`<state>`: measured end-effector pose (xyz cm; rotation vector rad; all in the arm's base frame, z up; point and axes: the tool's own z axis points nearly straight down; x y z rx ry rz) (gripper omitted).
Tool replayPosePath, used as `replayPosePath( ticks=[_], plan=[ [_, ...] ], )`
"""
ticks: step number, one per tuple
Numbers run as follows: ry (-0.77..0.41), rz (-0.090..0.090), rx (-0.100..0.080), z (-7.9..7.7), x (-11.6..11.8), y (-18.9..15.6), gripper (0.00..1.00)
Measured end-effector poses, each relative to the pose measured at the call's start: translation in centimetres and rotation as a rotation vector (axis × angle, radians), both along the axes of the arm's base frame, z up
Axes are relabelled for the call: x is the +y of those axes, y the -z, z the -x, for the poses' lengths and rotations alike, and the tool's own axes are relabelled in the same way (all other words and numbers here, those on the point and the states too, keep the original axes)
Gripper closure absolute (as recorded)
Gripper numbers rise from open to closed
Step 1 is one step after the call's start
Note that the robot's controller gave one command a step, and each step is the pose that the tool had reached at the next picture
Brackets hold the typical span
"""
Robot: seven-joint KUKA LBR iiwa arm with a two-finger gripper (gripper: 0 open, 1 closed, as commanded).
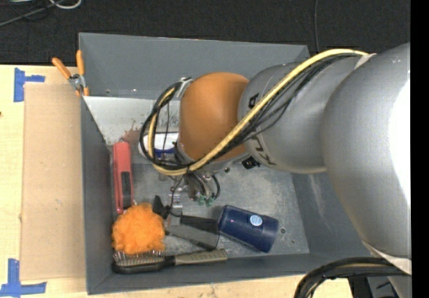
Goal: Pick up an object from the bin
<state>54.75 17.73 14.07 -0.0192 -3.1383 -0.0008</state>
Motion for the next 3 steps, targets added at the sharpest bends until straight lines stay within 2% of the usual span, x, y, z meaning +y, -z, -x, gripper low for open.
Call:
replayPosePath(
  ticks=[1,2,3],
  plan=[
    [0.000,0.000,0.000,0.0,0.0,0.0,0.00],
    [-0.116,-0.001,-0.003,2.1,-1.1,3.1,0.00],
    [-0.222,0.001,0.003,2.6,-1.6,6.5,0.00]
  ],
)
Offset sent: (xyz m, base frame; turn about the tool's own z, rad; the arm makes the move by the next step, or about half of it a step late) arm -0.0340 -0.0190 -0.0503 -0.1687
